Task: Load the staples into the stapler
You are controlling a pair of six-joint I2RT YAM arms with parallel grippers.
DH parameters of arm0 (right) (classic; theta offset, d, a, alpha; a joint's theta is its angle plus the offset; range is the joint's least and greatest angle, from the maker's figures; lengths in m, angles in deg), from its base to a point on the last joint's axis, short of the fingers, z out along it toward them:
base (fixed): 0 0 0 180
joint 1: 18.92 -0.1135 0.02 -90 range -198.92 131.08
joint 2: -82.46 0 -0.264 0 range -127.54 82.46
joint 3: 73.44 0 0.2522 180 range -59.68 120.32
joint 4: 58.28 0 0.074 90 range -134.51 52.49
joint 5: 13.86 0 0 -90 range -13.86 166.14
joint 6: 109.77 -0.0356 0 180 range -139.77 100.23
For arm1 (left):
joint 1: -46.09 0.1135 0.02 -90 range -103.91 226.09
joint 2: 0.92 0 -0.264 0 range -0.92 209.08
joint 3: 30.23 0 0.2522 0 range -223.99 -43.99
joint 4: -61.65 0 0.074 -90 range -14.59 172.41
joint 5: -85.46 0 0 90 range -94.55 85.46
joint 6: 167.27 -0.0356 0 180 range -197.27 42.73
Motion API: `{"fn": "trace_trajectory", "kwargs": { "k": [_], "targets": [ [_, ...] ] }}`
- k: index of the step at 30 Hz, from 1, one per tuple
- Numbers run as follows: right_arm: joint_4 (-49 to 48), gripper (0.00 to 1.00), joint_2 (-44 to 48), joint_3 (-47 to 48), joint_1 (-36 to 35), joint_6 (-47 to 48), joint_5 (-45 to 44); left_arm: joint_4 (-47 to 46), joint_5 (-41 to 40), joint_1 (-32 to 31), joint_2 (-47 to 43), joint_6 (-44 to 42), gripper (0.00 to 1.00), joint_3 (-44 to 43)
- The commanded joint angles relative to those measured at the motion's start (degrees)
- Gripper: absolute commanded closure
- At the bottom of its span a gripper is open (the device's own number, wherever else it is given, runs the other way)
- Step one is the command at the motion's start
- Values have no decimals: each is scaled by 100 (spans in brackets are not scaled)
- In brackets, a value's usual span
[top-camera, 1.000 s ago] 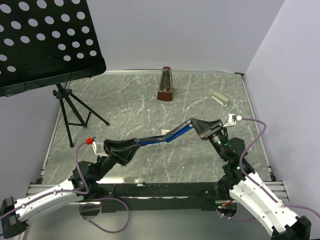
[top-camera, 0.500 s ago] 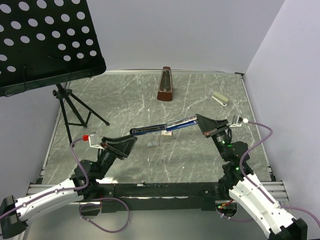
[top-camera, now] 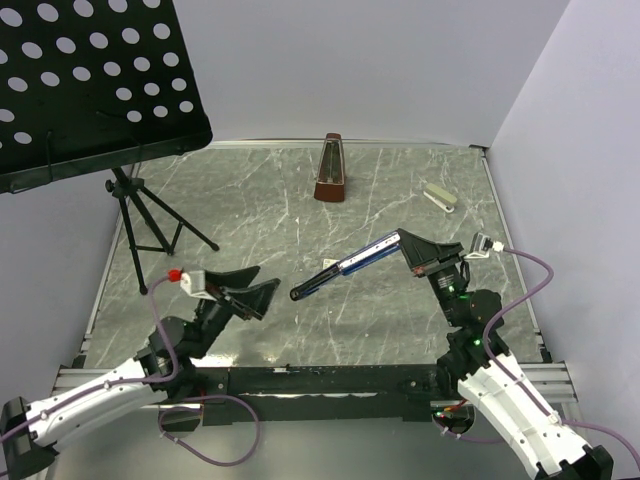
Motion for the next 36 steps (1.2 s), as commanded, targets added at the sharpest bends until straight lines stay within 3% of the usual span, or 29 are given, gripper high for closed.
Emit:
{"fn": "trace_trajectory", "kwargs": {
  "k": [1, 7, 13, 25, 30, 34, 36],
  "targets": [
    [-539, 100, 51, -13, 18, -237, -68, 685, 923, 3, 573, -1958, 11, -1050],
    [-513, 100, -46, -119, 10, -290, 38, 880, 2135, -67, 2463, -2847, 6, -2159],
    [-443, 100, -37, -259, 10, -342, 56, 334, 2497, -286, 3641, -3480, 5, -2660],
    [-619, 100, -81, -435, 10, -448, 240, 440, 2638, -410, 4960, -4131, 22, -3382],
    [-671, 100, -89, -505, 10, -527, 302, 448, 2700, -419, 5110, -4140, 42, -3452],
    [-566, 100, -81, -549, 18, -545, 407, 571, 2700, -427, 5120, -4183, 78, -3488],
    [-513, 100, -72, -567, 10, -554, 451, 668, 2718, -419, 5084, -4184, 90, -3479]
  ]
}}
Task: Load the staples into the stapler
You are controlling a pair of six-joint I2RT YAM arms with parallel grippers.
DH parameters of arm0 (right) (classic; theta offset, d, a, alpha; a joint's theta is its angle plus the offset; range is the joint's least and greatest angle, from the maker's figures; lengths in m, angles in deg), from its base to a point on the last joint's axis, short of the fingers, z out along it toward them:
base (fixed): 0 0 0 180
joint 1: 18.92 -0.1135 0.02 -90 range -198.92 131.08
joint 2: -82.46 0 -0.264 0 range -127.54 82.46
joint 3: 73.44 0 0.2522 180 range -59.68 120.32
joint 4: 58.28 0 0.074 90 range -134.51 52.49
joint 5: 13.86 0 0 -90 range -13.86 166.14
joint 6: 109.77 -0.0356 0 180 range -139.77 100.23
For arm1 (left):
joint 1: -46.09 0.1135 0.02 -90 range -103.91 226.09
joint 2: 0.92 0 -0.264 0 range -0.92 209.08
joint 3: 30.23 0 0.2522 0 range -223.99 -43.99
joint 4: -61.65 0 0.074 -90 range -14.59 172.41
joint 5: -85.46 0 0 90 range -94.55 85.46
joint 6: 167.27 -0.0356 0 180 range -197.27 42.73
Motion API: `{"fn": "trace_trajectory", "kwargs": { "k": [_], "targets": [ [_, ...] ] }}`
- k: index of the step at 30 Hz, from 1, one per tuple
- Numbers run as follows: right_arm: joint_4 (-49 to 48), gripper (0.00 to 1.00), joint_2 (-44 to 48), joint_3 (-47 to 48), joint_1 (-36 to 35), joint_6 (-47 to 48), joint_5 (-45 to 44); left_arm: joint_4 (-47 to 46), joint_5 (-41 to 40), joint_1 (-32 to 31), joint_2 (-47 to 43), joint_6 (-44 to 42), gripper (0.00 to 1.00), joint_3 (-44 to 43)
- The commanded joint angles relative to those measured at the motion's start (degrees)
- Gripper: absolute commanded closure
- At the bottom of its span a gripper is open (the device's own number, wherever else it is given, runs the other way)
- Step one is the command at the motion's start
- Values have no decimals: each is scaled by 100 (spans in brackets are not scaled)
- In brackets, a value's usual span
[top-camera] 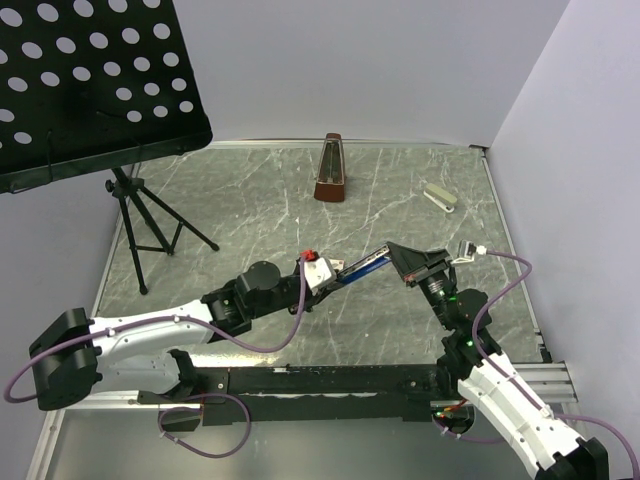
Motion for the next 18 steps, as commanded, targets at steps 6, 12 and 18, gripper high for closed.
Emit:
{"fn": "trace_trajectory", "kwargs": {
  "k": [6, 12, 18],
  "targets": [
    [544, 86, 314, 148, 5, 100, 323, 764, -48, -21, -400, -6, 99, -238],
    [2715, 24, 271, 1069, 5, 1838, 140, 1688, -268, -21, -560, 266, 99, -114],
    [3841, 7, 165, 1536, 14, 3124, -617, 2207, -189, -21, -289, 337, 99, -62]
  ]
}}
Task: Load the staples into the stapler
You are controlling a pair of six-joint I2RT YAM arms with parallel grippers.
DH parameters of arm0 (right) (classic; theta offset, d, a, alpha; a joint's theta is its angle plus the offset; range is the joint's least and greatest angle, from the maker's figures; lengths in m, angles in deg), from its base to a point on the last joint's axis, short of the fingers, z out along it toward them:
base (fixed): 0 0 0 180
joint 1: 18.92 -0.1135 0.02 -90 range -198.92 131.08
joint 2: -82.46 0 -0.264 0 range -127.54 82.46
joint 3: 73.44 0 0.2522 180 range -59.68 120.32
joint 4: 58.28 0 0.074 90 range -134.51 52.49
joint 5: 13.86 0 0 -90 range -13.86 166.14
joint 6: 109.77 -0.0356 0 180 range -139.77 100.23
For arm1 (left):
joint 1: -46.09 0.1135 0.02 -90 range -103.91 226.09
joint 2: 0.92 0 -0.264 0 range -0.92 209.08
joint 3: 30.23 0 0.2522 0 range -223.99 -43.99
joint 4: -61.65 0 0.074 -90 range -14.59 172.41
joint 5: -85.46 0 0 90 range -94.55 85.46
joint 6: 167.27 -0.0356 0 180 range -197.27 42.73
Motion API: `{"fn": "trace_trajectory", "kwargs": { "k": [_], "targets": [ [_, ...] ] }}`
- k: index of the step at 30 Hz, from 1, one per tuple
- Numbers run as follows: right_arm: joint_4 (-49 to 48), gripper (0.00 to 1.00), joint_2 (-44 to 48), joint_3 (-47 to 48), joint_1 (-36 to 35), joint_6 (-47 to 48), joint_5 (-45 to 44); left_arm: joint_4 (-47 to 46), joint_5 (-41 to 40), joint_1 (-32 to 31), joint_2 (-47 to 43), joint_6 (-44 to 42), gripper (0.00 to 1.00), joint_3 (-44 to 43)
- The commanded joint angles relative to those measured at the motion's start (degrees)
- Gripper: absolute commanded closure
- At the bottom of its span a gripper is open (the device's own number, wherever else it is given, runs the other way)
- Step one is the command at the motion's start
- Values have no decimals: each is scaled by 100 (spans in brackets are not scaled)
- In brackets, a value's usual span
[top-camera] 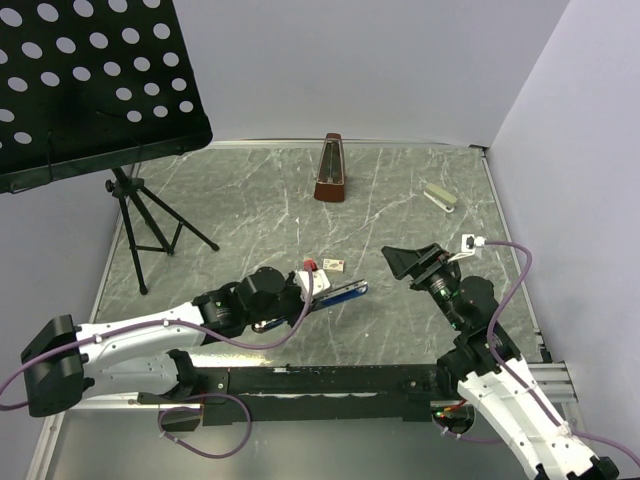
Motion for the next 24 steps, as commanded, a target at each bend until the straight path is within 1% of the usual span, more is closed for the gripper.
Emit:
{"fn": "trace_trajectory", "kwargs": {
  "k": [1, 5, 8, 14, 17, 22, 24],
  "targets": [
    [979, 6, -93, 409, 14, 1324, -578, 170, 10, -8, 191, 88, 99, -94],
    [1023, 5, -313, 585, 23, 2106, -351, 531, 151, -8, 796, -53, 99, -314],
    [971, 5, -602, 682, 5, 2475, 97, 471, 247, -8, 1052, -124, 99, -314],
    [637, 5, -1051, 638, 14, 2802, 818, 523, 362, -8, 1395, -404, 98, -490],
    [610, 5, -1235, 664, 14, 2916, 1064, 795, 275, -8, 1711, -563, 93, -648],
    [636, 5, -1508, 752, 5, 3127, 1390, 1112, 309, -8, 1985, -721, 77, -771],
    [610, 5, -1596, 761, 5, 3171, 1469, 1191, 458, -8, 2099, -835, 71, -806]
  ]
}}
